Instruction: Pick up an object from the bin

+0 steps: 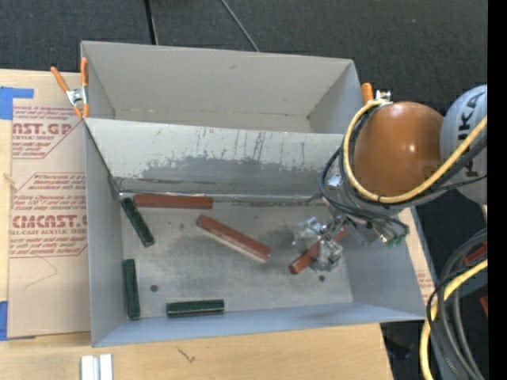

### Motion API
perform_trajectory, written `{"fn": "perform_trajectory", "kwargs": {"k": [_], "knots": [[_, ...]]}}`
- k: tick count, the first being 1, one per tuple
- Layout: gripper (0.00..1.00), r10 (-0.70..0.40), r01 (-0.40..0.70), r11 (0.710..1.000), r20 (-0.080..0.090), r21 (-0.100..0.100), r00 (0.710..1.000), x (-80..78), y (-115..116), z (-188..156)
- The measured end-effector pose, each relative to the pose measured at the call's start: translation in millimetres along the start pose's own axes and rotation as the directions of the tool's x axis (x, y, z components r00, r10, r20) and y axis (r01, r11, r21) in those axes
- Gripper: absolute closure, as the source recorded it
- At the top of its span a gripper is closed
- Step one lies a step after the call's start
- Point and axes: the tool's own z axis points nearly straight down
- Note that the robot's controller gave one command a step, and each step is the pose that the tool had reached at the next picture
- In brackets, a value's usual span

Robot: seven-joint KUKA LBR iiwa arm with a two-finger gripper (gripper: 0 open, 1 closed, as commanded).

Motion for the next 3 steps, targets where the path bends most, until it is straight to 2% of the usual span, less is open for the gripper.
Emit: {"fn": "perform_trajectory", "kwargs": {"k": [1,2,3], "knots": [[1.00,-0.083,0.083,0.997,0.009,0.010,0.997,7.3,-17,-23],[1.00,-0.116,0.116,0.993,-0.010,-0.010,0.993,10.5,-15,-31],[1.00,-0.097,0.097,0.995,-0.002,-0.002,0.995,12.8,-10,-95]]}}
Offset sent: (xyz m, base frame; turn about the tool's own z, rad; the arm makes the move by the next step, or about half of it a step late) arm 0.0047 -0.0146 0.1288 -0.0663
